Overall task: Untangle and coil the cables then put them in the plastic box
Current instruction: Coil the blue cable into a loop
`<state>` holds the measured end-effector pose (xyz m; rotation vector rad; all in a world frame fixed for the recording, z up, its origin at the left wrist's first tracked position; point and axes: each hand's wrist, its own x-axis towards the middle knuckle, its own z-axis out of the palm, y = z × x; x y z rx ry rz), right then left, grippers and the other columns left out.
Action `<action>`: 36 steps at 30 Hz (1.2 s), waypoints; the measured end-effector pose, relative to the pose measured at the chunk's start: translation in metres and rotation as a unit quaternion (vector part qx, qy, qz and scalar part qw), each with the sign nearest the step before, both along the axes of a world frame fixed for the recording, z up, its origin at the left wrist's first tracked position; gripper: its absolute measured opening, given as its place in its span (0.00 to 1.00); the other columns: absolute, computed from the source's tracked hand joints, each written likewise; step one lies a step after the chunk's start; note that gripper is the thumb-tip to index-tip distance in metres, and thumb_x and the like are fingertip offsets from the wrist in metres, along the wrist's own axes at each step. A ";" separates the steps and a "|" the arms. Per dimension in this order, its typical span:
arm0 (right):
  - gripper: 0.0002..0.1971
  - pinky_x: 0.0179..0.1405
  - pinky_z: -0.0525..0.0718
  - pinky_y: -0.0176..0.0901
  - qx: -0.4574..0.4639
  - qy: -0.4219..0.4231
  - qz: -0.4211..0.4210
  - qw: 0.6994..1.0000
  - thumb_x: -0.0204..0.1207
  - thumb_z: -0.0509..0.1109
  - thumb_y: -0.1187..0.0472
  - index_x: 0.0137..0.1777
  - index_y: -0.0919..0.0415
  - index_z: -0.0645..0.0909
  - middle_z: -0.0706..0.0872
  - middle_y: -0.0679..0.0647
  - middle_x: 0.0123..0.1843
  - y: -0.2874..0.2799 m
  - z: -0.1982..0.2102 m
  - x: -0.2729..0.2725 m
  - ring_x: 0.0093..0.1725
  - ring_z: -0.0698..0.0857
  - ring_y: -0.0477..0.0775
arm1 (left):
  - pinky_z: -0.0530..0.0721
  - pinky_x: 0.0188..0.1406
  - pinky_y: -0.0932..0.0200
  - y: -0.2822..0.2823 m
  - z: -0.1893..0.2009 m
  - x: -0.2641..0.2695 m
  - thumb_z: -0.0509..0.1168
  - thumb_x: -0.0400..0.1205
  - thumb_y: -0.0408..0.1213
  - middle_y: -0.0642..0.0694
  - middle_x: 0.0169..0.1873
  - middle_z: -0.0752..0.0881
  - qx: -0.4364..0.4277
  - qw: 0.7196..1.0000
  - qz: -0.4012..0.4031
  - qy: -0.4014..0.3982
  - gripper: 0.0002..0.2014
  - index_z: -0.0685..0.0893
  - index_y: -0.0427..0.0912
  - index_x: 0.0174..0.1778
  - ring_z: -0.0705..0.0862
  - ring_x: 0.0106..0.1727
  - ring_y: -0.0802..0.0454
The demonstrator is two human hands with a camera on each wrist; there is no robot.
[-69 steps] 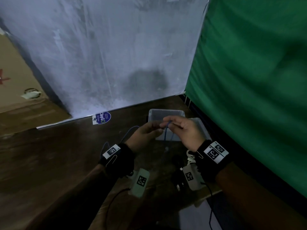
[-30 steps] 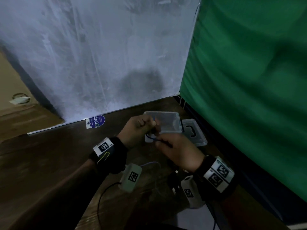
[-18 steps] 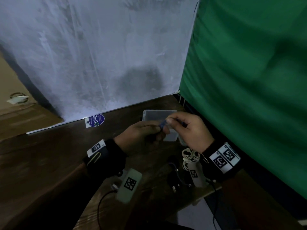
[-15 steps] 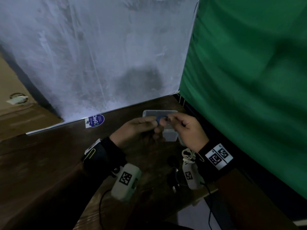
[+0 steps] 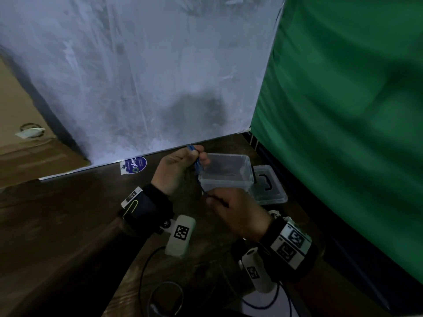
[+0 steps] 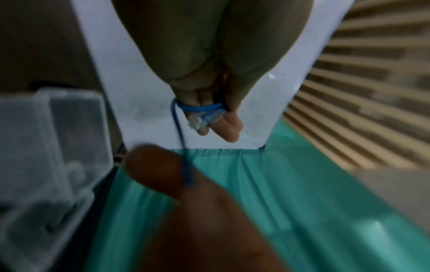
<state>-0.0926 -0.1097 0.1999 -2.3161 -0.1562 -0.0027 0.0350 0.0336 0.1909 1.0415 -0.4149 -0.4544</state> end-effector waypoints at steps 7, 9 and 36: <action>0.06 0.40 0.79 0.35 0.025 -0.096 -0.033 0.994 0.82 0.69 0.56 0.47 0.51 0.87 0.87 0.43 0.39 -0.017 0.041 -0.006 0.40 0.85 0.41 | 0.80 0.43 0.56 0.001 0.001 -0.015 0.57 0.87 0.34 0.45 0.38 0.86 0.239 0.929 -0.049 -0.278 0.13 0.86 0.36 0.46 0.83 0.39 0.51; 0.05 0.40 0.82 0.39 0.074 -0.162 -0.069 0.982 0.79 0.72 0.59 0.42 0.52 0.87 0.87 0.43 0.36 -0.031 0.046 0.000 0.39 0.85 0.43 | 0.76 0.46 0.47 0.000 0.002 -0.027 0.55 0.86 0.40 0.44 0.38 0.85 0.218 0.949 -0.121 -0.193 0.15 0.89 0.43 0.47 0.80 0.41 0.42; 0.06 0.45 0.81 0.31 0.079 -0.014 -0.030 0.996 0.82 0.68 0.55 0.51 0.51 0.88 0.89 0.44 0.44 -0.010 0.012 0.004 0.44 0.86 0.38 | 0.82 0.40 0.60 0.003 -0.001 -0.003 0.54 0.89 0.31 0.39 0.39 0.84 0.203 0.967 -0.017 -0.154 0.14 0.80 0.26 0.57 0.84 0.39 0.51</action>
